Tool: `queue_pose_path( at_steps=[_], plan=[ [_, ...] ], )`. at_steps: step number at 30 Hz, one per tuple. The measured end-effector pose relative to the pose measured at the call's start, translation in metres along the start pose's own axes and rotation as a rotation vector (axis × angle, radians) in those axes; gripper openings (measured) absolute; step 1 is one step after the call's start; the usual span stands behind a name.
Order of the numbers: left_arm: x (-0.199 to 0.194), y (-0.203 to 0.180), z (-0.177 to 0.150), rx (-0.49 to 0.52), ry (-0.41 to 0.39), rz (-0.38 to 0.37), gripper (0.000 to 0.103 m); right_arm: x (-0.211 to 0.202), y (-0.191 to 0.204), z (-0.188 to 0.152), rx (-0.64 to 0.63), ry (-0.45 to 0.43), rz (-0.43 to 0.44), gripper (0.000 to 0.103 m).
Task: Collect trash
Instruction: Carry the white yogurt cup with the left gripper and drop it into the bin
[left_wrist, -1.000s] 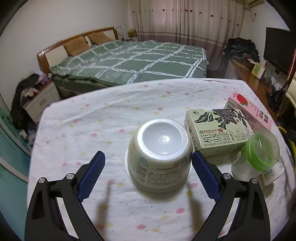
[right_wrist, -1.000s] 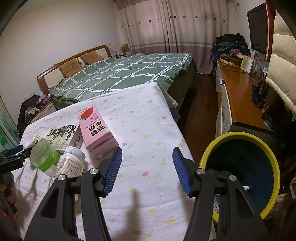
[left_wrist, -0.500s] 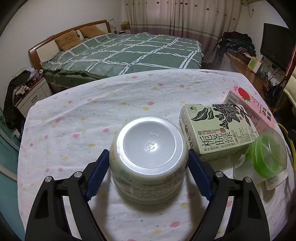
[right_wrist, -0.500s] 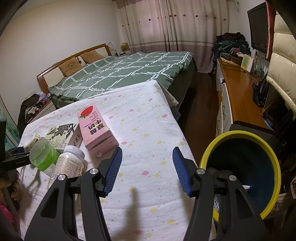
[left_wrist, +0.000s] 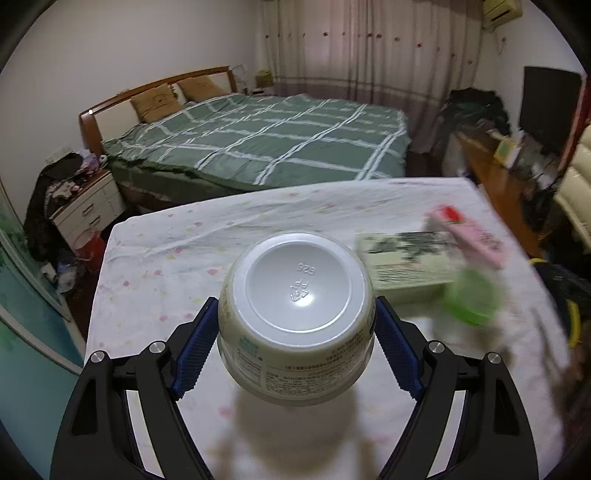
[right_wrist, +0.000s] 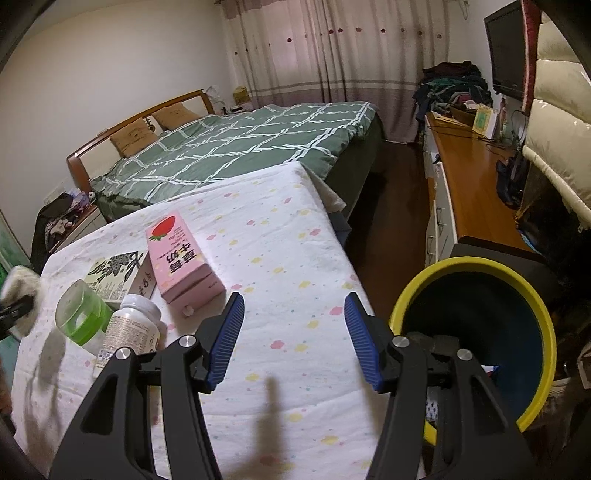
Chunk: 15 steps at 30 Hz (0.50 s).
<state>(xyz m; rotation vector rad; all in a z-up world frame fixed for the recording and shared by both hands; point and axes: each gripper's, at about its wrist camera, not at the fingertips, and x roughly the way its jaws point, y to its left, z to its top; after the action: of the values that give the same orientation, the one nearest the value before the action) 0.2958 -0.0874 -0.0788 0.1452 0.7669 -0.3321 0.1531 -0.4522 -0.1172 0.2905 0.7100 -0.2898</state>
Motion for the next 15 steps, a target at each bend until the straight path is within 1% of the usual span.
queue_pose_path(
  at_steps=[3,5,8,11,15],
  plan=[
    [-0.023,-0.018,-0.002,0.022,-0.011,-0.040,0.081,-0.007,-0.009,0.004,0.028,-0.021,-0.009,0.054],
    [-0.035,-0.039,-0.004,0.044,-0.008,-0.087,0.081,-0.012,-0.015,0.008,0.046,-0.031,-0.022,0.054],
    [-0.043,-0.078,-0.004,0.090,0.002,-0.156,0.081,-0.028,-0.033,0.011,0.087,-0.060,-0.027,0.054],
    [-0.047,-0.123,-0.003,0.146,0.006,-0.230,0.081,-0.052,-0.060,0.009,0.110,-0.091,-0.073,0.054],
    [-0.041,-0.185,0.000,0.218,0.017,-0.314,0.081,-0.079,-0.098,-0.001,0.137,-0.107,-0.136,0.054]
  ],
)
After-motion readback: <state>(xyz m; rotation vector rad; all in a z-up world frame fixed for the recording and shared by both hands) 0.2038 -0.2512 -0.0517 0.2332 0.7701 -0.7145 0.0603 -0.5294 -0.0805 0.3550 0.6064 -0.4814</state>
